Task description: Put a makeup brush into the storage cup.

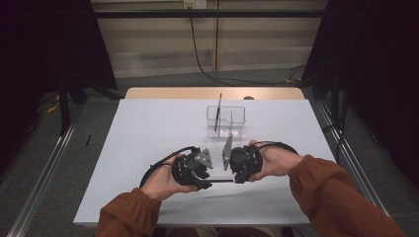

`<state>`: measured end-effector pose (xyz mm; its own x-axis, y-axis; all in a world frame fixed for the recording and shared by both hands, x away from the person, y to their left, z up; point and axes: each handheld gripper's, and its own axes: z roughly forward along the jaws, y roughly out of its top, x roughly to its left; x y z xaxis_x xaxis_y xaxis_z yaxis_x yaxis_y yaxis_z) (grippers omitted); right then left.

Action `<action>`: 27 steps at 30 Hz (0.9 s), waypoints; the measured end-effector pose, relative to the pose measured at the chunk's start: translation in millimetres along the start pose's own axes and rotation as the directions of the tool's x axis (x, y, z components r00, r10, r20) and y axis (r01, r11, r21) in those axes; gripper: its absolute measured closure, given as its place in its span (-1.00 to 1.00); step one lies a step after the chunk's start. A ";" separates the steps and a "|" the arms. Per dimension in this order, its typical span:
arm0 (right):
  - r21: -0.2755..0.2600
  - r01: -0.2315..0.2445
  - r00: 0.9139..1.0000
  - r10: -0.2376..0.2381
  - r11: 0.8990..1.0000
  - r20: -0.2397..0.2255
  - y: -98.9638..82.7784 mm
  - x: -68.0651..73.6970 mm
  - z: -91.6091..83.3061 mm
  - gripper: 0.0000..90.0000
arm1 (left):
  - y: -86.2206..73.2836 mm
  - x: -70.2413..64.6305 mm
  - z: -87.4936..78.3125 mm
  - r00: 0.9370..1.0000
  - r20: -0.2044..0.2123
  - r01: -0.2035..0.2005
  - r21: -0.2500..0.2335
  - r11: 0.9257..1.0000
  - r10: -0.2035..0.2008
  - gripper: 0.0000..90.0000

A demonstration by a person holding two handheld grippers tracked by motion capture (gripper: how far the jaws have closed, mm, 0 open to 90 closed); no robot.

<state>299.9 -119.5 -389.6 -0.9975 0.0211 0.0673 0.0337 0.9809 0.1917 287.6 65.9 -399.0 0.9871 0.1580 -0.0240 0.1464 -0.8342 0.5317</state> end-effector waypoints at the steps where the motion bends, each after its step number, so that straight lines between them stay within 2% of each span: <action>1: 0.001 0.002 1.000 -0.002 1.000 0.000 -0.3 0.3 0.7 0.88 | 0.5 -0.6 -0.1 1.000 0.003 -0.004 0.002 1.000 0.004 0.56; 6: -0.007 -0.003 1.000 0.003 1.000 -0.009 -1.9 0.6 3.8 0.88 | 1.2 -1.9 4.9 1.000 0.023 -0.009 0.019 1.000 0.008 0.62; 10: -0.019 0.004 1.000 -0.004 1.000 -0.007 -1.7 1.3 4.0 0.88 | 1.3 -3.0 7.5 0.999 0.029 -0.017 0.025 1.000 0.016 0.77; 14: -0.015 0.001 1.000 -0.001 1.000 -0.012 -3.0 1.9 3.6 0.88 | 1.0 -4.0 8.8 0.999 0.039 -0.010 0.024 1.000 0.010 0.80; 17: -0.030 0.013 1.000 -0.013 0.999 -0.008 -5.0 1.8 4.7 0.87 | 0.6 -3.7 10.3 0.998 0.057 -0.012 0.025 1.000 0.011 0.82; 22: -0.040 0.007 1.000 -0.006 0.999 0.017 -7.3 -0.3 4.1 0.81 | 0.8 -4.6 11.7 0.998 0.050 -0.025 0.025 0.999 0.023 0.86; 27: -0.067 0.000 1.000 0.002 0.998 0.020 -10.3 -1.0 2.1 0.71 | -0.2 -3.5 11.9 0.999 0.052 -0.013 0.015 1.000 0.012 0.87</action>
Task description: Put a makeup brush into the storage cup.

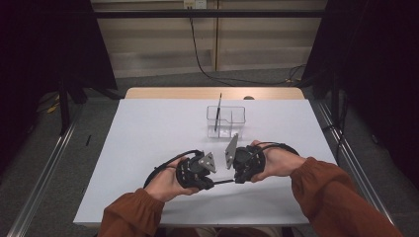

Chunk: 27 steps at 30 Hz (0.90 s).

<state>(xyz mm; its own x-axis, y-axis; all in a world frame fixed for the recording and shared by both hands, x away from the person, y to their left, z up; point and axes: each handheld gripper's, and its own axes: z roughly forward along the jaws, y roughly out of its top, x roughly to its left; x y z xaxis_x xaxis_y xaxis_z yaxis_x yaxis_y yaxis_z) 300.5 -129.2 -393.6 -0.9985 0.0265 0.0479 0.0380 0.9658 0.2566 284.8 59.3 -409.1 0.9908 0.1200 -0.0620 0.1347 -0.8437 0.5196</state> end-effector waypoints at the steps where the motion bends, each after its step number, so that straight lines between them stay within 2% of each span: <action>1: 0.002 0.001 1.000 -0.001 1.000 -0.002 -0.2 0.2 -0.2 0.67 | -0.3 0.1 -0.4 1.000 -0.001 0.004 0.004 1.000 -0.004 0.87; 6: -0.025 -0.028 1.000 0.028 0.999 -0.002 -3.2 0.2 -1.0 0.45 | -3.3 2.1 -2.6 1.000 0.007 0.026 -0.015 1.000 -0.026 0.87; 8: -0.042 -0.043 0.999 0.043 0.998 -0.002 -6.0 0.2 -2.1 0.29 | -5.0 3.2 -4.4 0.999 0.013 0.037 -0.028 0.999 -0.036 0.87; 9: -0.053 -0.035 0.999 0.035 0.998 0.007 -6.7 -0.6 -2.1 0.26 | -6.2 3.4 -5.1 0.999 0.017 0.044 -0.038 0.998 -0.043 0.87; 12: -0.088 -0.055 0.998 0.055 0.995 0.001 -11.3 -0.6 -4.4 0.07 | -8.7 2.8 -5.9 0.999 0.029 0.046 -0.043 0.998 -0.045 0.87; 14: -0.120 -0.076 0.997 0.078 0.990 0.014 -15.1 -1.5 -6.2 -0.14 | -10.2 2.2 -5.8 0.998 0.028 0.053 -0.044 0.998 -0.052 0.87; 16: -0.132 -0.083 0.996 0.088 0.988 0.027 -17.7 -2.3 -8.8 -0.21 | -12.3 3.5 -6.3 0.998 0.026 0.060 -0.055 0.997 -0.059 0.87; 19: -0.158 -0.104 0.993 0.110 0.982 0.031 -21.7 -1.2 -11.1 -0.41 | -16.0 6.3 -7.3 0.996 0.007 0.088 -0.068 0.994 -0.088 0.87; 21: -0.168 -0.124 0.990 0.132 0.978 0.039 -24.5 0.1 -10.1 -0.54 | -19.4 8.3 -8.3 0.994 0.013 0.106 -0.083 0.991 -0.106 0.87; 27: -0.248 -0.162 0.983 0.178 0.955 0.040 -35.6 -1.1 -6.4 -0.78 | -27.8 9.0 -11.3 0.993 0.013 0.120 -0.097 0.988 -0.119 0.87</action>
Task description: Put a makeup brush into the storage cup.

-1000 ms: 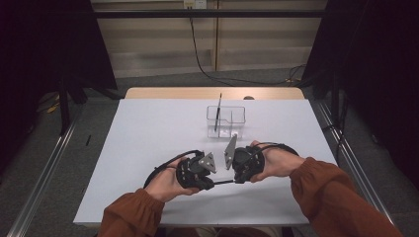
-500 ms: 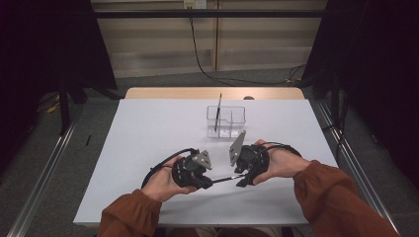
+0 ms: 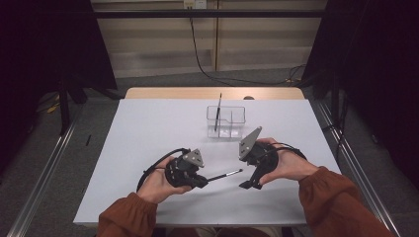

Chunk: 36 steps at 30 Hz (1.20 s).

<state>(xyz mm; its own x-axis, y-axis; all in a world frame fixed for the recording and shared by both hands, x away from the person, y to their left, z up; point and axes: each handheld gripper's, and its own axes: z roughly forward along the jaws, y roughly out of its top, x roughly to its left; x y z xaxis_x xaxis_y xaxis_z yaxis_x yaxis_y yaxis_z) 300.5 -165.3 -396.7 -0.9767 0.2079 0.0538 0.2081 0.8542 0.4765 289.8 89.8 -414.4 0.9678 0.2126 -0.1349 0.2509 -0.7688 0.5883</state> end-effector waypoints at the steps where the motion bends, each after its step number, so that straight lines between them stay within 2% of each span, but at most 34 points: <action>1: 0.000 -0.006 1.000 0.006 1.000 -0.001 -1.2 -0.1 0.7 -0.80 | -2.2 0.3 -1.6 1.000 -0.002 0.009 -0.008 1.000 -0.009 0.87; 3: -0.021 -0.041 0.999 0.041 0.999 -0.004 -4.3 -1.3 2.1 -0.85 | -4.6 0.3 -3.4 1.000 0.004 0.010 -0.022 1.000 -0.010 0.87; 6: -0.040 -0.061 0.998 0.061 0.997 0.013 -8.4 -1.5 2.1 -0.88 | -10.0 -1.1 -6.4 1.000 -0.002 0.021 -0.040 0.999 -0.021 0.87; 8: -0.055 -0.067 0.998 0.067 0.996 -0.003 -10.9 -1.6 1.5 -0.89 | -13.2 -1.2 -7.3 1.000 -0.001 0.026 -0.047 0.999 -0.026 0.87; 16: -0.137 -0.095 0.995 0.095 0.986 -0.006 -19.8 -3.8 -4.1 -0.92 | -26.4 1.9 -13.7 0.998 -0.008 0.069 -0.088 0.994 -0.070 0.86; 21: -0.165 -0.108 0.993 0.113 0.980 0.019 -26.0 -1.7 -5.4 -0.92 | -35.3 2.1 -18.2 0.994 -0.012 0.107 -0.141 0.984 -0.109 0.86; 25: -0.205 -0.114 0.993 0.116 0.972 -0.001 -28.9 -0.2 -7.5 -0.94 | -38.1 2.9 -22.4 0.993 -0.016 0.112 -0.174 0.978 -0.117 0.86; 27: -0.208 -0.115 0.993 0.119 0.971 0.007 -31.8 1.8 -6.1 -0.94 | -40.1 1.9 -24.0 0.992 -0.011 0.124 -0.190 0.974 -0.129 0.86; 29: -0.207 -0.115 0.993 0.118 0.972 0.001 -35.5 3.0 -4.0 -0.93 | -43.1 0.3 -25.5 0.991 -0.014 0.125 -0.194 0.973 -0.131 0.86; 30: -0.211 -0.120 0.992 0.124 0.970 0.002 -36.9 3.8 -4.0 -0.93 | -45.1 -0.9 -25.6 0.990 -0.011 0.134 -0.208 0.969 -0.139 0.86; 35: -0.280 -0.147 0.987 0.158 0.949 0.014 -45.1 7.9 -3.1 -0.94 | -52.5 -0.7 -27.7 0.988 -0.026 0.141 -0.236 0.962 -0.151 0.86; 36: -0.288 -0.151 0.987 0.162 0.946 0.014 -46.1 8.2 -2.5 -0.94 | -53.6 -0.3 -27.8 0.987 -0.027 0.145 -0.249 0.958 -0.156 0.86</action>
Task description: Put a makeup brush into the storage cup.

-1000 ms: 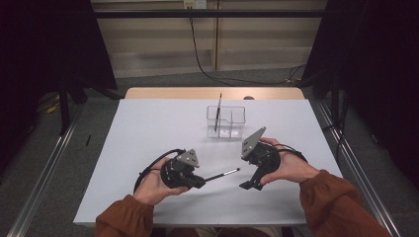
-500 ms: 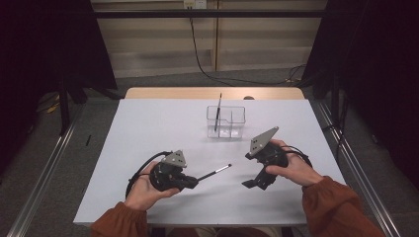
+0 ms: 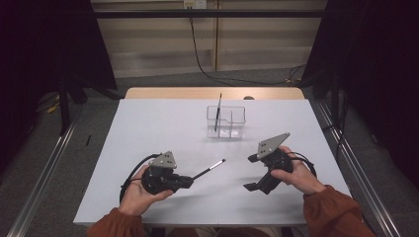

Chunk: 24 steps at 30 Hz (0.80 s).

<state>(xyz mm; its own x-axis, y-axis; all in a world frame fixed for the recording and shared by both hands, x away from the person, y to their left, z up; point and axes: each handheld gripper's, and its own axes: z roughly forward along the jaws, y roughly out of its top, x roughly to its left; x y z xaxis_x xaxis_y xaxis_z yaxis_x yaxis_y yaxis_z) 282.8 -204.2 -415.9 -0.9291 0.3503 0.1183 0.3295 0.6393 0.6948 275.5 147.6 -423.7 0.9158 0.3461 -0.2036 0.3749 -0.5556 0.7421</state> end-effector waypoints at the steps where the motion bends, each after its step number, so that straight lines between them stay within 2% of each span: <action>1: -0.018 -0.006 1.000 0.006 1.000 0.002 -1.8 0.4 -0.1 -0.93 | -0.6 0.4 -0.1 1.000 0.002 0.009 -0.012 1.000 -0.009 0.86; 3: -0.052 -0.003 0.999 0.005 0.999 0.037 -5.4 3.8 -0.1 -0.90 | -1.4 0.2 0.2 1.000 -0.010 0.013 -0.023 1.000 -0.013 0.86; 5: -0.078 -0.011 0.999 0.015 0.997 0.047 -8.7 6.5 1.3 -0.90 | -1.4 0.5 0.1 1.000 -0.010 0.009 -0.035 0.999 -0.009 0.86; 7: -0.074 -0.006 0.998 0.011 0.997 0.060 -9.7 7.9 2.3 -0.90 | -1.0 -0.3 -0.1 1.000 -0.012 0.001 -0.056 0.998 -0.002 0.86; 11: -0.116 -0.052 0.997 0.058 0.992 0.049 -10.3 8.7 3.7 -0.92 | -1.2 -2.1 0.1 1.000 -0.012 -0.016 -0.093 0.996 0.015 0.86; 14: -0.136 -0.056 0.998 0.058 0.989 0.012 -8.9 11.3 6.1 -0.92 | -2.4 -2.6 1.6 1.000 -0.019 -0.022 -0.111 0.994 0.020 0.86; 16: -0.157 -0.044 0.998 0.050 0.987 0.037 -8.0 12.6 6.9 -0.95 | -3.3 -2.9 2.6 1.000 -0.019 -0.024 -0.117 0.993 0.022 0.86; 18: -0.201 -0.046 0.996 0.062 0.979 0.072 -7.2 12.8 7.0 -0.93 | -3.7 -2.9 3.3 1.000 -0.020 -0.024 -0.134 0.991 0.022 0.86; 21: -0.227 -0.069 0.995 0.083 0.971 0.051 -7.0 12.0 6.9 -0.93 | -4.0 -3.0 3.7 1.000 -0.016 -0.022 -0.163 0.986 0.019 0.86; 24: -0.240 -0.063 0.997 0.074 0.969 0.038 -6.2 13.4 7.2 -0.93 | -4.1 -3.4 4.5 1.000 -0.014 -0.027 -0.186 0.982 0.025 0.86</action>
<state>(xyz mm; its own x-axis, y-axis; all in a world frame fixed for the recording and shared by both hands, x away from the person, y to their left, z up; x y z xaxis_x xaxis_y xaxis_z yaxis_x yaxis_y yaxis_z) 269.4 -198.5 -423.8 -0.8950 0.4228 0.1423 0.3373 0.4325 0.8362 271.5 145.4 -429.0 0.9229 0.3428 -0.1757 0.3165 -0.4149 0.8530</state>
